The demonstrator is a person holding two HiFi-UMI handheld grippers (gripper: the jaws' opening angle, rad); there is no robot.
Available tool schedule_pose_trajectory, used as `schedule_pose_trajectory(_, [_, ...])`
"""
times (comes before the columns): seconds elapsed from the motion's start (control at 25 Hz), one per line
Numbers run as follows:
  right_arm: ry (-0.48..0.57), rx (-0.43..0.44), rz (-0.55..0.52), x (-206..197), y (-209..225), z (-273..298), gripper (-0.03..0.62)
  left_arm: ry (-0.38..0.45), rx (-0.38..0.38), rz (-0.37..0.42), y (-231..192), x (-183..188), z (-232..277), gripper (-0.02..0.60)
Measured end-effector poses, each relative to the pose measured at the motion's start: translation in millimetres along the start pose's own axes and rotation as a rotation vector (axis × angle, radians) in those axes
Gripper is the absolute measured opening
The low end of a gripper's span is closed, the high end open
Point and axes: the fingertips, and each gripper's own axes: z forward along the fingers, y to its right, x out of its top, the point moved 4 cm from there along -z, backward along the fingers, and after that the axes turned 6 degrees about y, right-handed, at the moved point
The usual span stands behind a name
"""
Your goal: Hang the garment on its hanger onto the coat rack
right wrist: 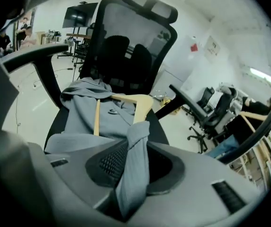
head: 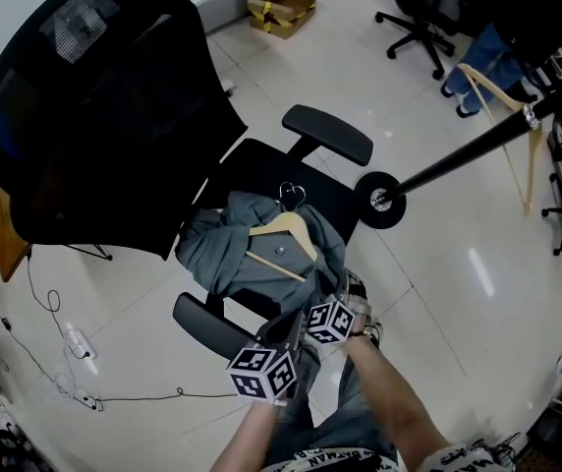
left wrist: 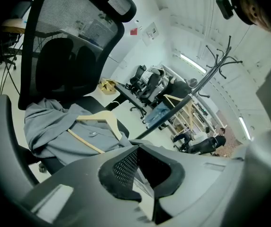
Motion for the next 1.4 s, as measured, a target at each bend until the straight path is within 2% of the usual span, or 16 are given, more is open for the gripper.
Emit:
schedule_pose_trajectory(0.16, [0.121,-0.094,-0.063,27,28,-39,0.124,0.025,0.001,0.0,10,11,-10,-0.014])
schedule_pose_trajectory(0.4, [0.28,-0.25,-0.159,84,92,-99,0.124,0.096,-0.019,0.031,25,58,-22,-0.014])
schedule_pose_trajectory(0.76, [0.454,-0.465,-0.192,153,186,-211,0.123,0.201,-0.079,0.176,81,133,-42,-0.014])
schedule_pose_trajectory(0.92, [0.501,-0.526,-0.217,173,217,-267,0.123,0.24,-0.137,0.227,117,156,-48,-0.014])
schedule_pose_trajectory(1.08, [0.51,-0.579,-0.222,181,256,-315,0.123,0.263,-0.234,0.305,169,181,-50,-0.014])
schedule_pose_trajectory(1.4, [0.531,-0.719,-0.264,174,324,-402,0.123,0.288,-0.418,0.433,265,199,-45,-0.014])
